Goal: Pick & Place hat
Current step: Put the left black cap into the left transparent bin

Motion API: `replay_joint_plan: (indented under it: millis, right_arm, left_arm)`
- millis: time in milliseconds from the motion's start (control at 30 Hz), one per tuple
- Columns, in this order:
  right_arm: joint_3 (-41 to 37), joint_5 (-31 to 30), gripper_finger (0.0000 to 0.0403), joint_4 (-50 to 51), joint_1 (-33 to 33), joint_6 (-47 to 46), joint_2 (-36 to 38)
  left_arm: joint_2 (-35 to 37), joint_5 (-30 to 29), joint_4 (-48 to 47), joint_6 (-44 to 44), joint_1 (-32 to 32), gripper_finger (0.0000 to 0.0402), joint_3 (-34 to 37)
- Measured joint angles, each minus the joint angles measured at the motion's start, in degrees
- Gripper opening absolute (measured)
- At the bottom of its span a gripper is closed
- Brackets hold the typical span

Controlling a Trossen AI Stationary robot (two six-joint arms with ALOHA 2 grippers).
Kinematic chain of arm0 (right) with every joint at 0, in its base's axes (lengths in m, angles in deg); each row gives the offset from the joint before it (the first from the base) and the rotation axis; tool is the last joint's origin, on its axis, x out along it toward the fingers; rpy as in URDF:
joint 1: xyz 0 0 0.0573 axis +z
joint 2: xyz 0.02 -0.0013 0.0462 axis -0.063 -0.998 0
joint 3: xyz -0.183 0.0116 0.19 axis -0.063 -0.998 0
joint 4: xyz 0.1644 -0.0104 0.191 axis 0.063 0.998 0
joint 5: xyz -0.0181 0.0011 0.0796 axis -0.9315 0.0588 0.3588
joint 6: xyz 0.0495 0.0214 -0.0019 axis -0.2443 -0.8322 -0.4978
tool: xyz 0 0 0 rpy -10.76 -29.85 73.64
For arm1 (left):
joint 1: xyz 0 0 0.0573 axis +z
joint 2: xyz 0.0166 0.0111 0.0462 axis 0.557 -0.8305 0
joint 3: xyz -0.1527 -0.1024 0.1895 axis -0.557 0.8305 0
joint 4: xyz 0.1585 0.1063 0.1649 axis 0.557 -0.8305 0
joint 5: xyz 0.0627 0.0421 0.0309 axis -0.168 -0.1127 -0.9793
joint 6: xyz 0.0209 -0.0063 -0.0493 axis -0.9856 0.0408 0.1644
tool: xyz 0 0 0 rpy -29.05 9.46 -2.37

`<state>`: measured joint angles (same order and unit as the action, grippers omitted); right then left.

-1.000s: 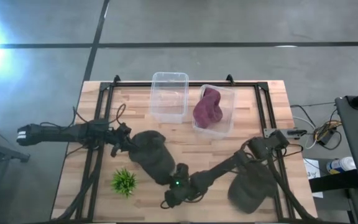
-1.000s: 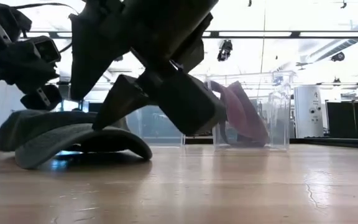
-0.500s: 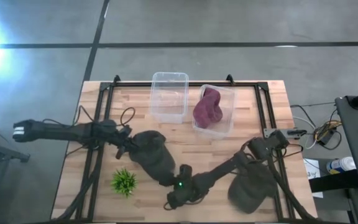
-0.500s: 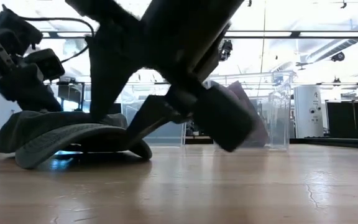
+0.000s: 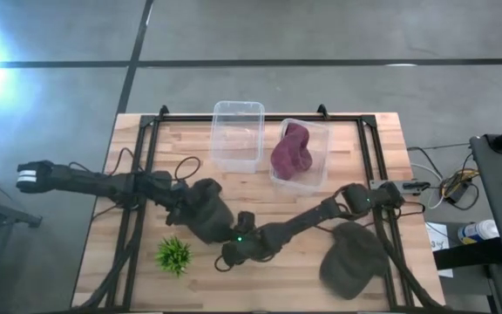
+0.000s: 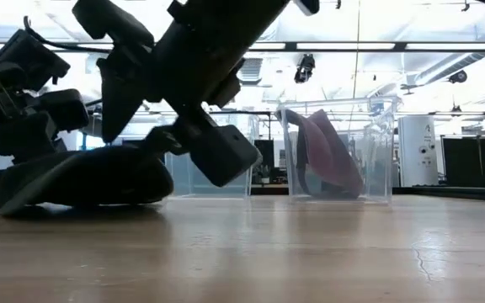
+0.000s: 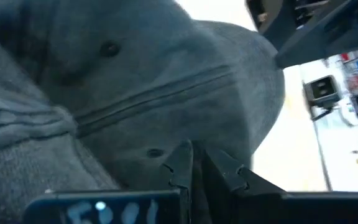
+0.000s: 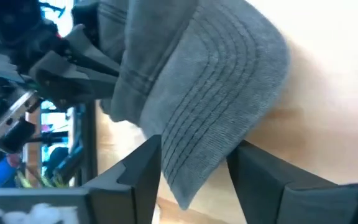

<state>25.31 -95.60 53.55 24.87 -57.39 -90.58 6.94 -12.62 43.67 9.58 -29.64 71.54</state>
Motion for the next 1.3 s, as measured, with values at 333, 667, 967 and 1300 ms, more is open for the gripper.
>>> replay_joint_plan:
  millis: [333,667,967,1300]
  right_arm:
    - [-0.55,0.12,0.008,0.08,-2.49,1.95,0.37]
    - [4.44,-1.5,0.0045,-0.84,-4.28,17.06,0.6]
    - [11.89,-1.39,0.0012,20.4,-2.16,19.28,4.62]
    - [19.02,-22.21,0.0012,35.11,2.85,29.28,18.71]
  left_arm:
    - [-0.54,1.4,8.98,3.95,-0.91,0.0028,-0.09]
    - [-0.39,1.72,9.57,8.48,-1.49,0.0028,-2.62]
    - [3.57,1.89,6.77,10.24,-2.21,0.0028,-16.32]
    - [7.62,0.88,-8.42,3.74,-2.54,0.0028,-36.33]
